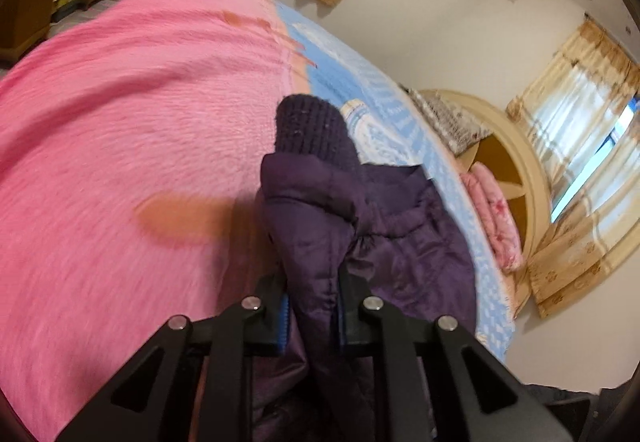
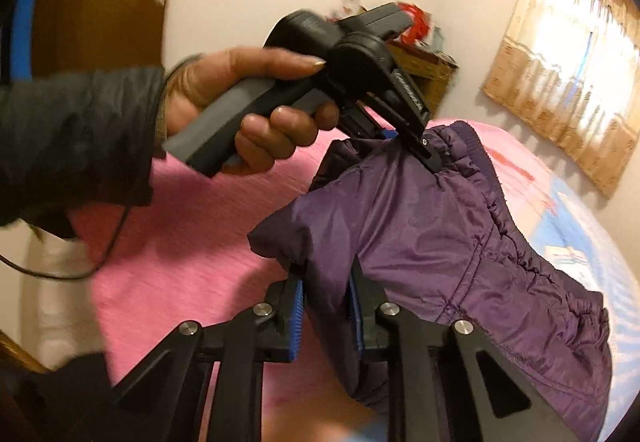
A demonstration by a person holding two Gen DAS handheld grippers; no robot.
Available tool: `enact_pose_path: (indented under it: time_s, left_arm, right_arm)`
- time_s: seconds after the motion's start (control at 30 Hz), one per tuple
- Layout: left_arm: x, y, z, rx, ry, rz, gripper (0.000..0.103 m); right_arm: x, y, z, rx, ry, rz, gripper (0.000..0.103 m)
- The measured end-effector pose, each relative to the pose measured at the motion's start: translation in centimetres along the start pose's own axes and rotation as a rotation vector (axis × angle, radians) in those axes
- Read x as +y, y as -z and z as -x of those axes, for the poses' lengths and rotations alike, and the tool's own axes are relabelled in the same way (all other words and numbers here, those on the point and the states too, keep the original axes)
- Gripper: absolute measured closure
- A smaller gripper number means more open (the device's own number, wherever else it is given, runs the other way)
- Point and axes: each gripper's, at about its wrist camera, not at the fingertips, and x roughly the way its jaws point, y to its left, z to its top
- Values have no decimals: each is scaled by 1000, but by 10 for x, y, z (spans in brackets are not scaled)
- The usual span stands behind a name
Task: Fold large clothes
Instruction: 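Grasp the folded jacket with both grippers and lift it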
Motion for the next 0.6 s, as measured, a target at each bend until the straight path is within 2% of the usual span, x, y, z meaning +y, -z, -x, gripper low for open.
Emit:
enact_pose_path:
  time_s: [0.13,0.27,0.37,0.4,0.47,0.5,0.57,0.6]
  left_arm:
    - [-21,4,45,-66,12,8,86]
    - [-77,-20,54,-101,29,-75,86]
    - [-121,-44,29,-98,52,-141,83]
    - [-138,-56,10,-91,71,-152,81]
    - [-162,-65,-15,-73,90,-185,78]
    - [-180,-75,-42,-61,90,-206,76]
    - [-198,-79,-69,-28,93,-225,72]
    - [-213,-84,-99,2,80,-252,70]
  right_arm:
    - [1,-18,41,-124,-140,-84,88]
    - [-36,-22,82,-244,-236,-229,88]
    - [-89,-4,113,-320,-279,-406,89]
    - [-108,6,121,-338,-286,-468,89]
    - [-139,29,135,-371,-278,-575,89]
    - [-153,42,140,-382,-277,-627,89]
    - [-181,68,148,-404,-272,-728,89]
    - [-193,82,150,-408,-278,-779,89]
